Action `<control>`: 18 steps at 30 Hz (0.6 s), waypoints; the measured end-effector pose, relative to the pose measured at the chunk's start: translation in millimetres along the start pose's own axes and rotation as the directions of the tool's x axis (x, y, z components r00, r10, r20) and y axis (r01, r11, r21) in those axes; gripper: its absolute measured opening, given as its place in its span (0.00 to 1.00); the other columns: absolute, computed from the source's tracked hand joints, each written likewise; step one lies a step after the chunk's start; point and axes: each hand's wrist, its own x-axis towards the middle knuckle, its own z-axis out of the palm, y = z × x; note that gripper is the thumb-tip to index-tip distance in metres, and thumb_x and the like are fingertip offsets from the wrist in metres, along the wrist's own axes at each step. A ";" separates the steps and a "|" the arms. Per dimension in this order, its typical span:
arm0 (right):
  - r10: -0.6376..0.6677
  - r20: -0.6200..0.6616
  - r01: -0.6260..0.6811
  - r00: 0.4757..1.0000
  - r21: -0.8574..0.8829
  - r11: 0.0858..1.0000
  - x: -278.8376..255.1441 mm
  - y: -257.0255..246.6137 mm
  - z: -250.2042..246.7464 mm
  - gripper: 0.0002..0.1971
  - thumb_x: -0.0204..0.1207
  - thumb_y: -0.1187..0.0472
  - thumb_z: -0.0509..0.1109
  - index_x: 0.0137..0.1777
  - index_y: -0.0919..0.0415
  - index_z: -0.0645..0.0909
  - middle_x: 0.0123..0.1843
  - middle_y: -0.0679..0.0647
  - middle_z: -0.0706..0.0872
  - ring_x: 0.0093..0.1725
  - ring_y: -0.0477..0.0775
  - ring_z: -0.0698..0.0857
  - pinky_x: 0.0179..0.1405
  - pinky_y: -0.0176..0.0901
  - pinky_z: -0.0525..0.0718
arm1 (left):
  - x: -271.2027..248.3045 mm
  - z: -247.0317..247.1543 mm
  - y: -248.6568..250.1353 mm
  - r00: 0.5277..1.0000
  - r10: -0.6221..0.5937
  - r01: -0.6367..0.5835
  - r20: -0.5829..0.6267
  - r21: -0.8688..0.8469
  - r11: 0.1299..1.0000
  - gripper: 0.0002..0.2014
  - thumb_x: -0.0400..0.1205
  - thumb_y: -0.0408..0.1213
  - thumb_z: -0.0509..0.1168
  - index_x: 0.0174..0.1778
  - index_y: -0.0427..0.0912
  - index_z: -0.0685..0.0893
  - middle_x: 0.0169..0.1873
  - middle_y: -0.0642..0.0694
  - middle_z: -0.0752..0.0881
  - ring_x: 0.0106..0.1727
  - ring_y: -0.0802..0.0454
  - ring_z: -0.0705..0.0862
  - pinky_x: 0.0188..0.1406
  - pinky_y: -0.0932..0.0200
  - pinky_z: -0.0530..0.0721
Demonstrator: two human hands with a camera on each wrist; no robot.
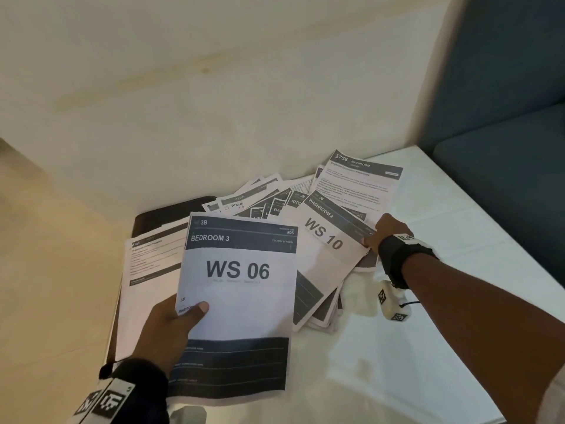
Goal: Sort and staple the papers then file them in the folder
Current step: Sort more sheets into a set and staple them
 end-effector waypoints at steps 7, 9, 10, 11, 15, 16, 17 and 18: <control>-0.012 -0.046 0.007 0.999 -0.119 0.993 3.0 -4.0 9.4 0.20 0.72 0.51 0.74 0.60 0.59 0.78 0.64 0.64 0.79 0.63 0.68 0.79 0.59 0.55 0.80 | 1.0 3.6 5.5 0.999 0.040 -0.040 -0.016 0.000 0.999 0.06 0.86 0.39 0.64 0.56 0.42 0.78 0.49 0.42 0.85 0.45 0.41 0.85 0.46 0.53 0.83; -0.033 -0.083 0.021 0.996 -0.141 0.990 3.3 -3.8 5.4 0.15 0.75 0.54 0.69 0.60 0.59 0.79 0.63 0.64 0.77 0.63 0.68 0.77 0.60 0.57 0.78 | 1.5 3.3 5.9 0.999 0.053 -0.053 -0.004 -0.004 0.999 0.05 0.86 0.39 0.64 0.55 0.45 0.78 0.49 0.43 0.86 0.46 0.42 0.86 0.48 0.51 0.84; -0.044 -0.108 0.027 0.993 -0.154 0.988 3.6 -4.0 2.8 0.14 0.76 0.56 0.67 0.60 0.59 0.79 0.63 0.64 0.76 0.64 0.69 0.77 0.61 0.57 0.78 | 0.8 1.7 4.6 0.999 0.052 -0.051 0.005 -0.013 0.999 0.05 0.86 0.40 0.64 0.55 0.46 0.79 0.50 0.44 0.86 0.47 0.42 0.86 0.50 0.49 0.86; -0.058 -0.140 0.036 0.988 -0.156 0.987 2.0 -3.9 -2.9 0.13 0.77 0.57 0.66 0.59 0.58 0.80 0.63 0.64 0.76 0.63 0.69 0.78 0.61 0.57 0.79 | 0.8 1.9 4.2 0.999 0.051 -0.051 0.015 -0.025 0.998 0.05 0.86 0.40 0.64 0.56 0.47 0.79 0.51 0.44 0.87 0.49 0.42 0.87 0.53 0.46 0.87; -0.143 -0.212 0.140 0.967 -0.032 0.990 -3.0 -1.3 -21.7 0.06 0.78 0.64 0.64 0.39 0.58 0.77 0.48 0.62 0.85 0.52 0.69 0.85 0.47 0.48 0.82 | 1.3 -2.1 1.1 0.999 0.040 -0.038 0.021 -0.092 0.995 0.06 0.86 0.41 0.64 0.57 0.49 0.79 0.53 0.44 0.87 0.52 0.41 0.87 0.56 0.43 0.87; -0.177 -0.204 0.184 0.963 0.015 0.983 -3.4 0.4 -24.5 0.07 0.78 0.63 0.65 0.38 0.58 0.77 0.46 0.61 0.86 0.49 0.68 0.86 0.46 0.48 0.84 | 1.6 -2.2 1.5 0.999 0.032 -0.029 0.027 -0.122 0.992 0.06 0.86 0.41 0.64 0.57 0.49 0.79 0.53 0.44 0.87 0.52 0.41 0.87 0.53 0.45 0.88; -0.208 -0.188 0.228 0.960 0.089 0.970 -6.1 1.0 -28.1 0.06 0.78 0.63 0.66 0.39 0.57 0.79 0.46 0.61 0.88 0.46 0.67 0.87 0.46 0.51 0.88 | 0.7 -2.2 2.9 0.999 0.027 -0.022 0.036 -0.153 0.988 0.06 0.86 0.42 0.64 0.57 0.49 0.79 0.52 0.44 0.87 0.51 0.41 0.87 0.48 0.49 0.88; -0.240 -0.166 0.270 0.957 0.193 0.943 -11.0 1.0 -33.7 0.05 0.78 0.63 0.68 0.40 0.57 0.81 0.46 0.61 0.88 0.44 0.65 0.88 0.46 0.55 0.90 | -1.2 -1.6 5.8 0.999 0.025 -0.016 0.047 -0.181 0.983 0.06 0.86 0.42 0.63 0.57 0.48 0.79 0.50 0.45 0.88 0.49 0.42 0.88 0.42 0.54 0.87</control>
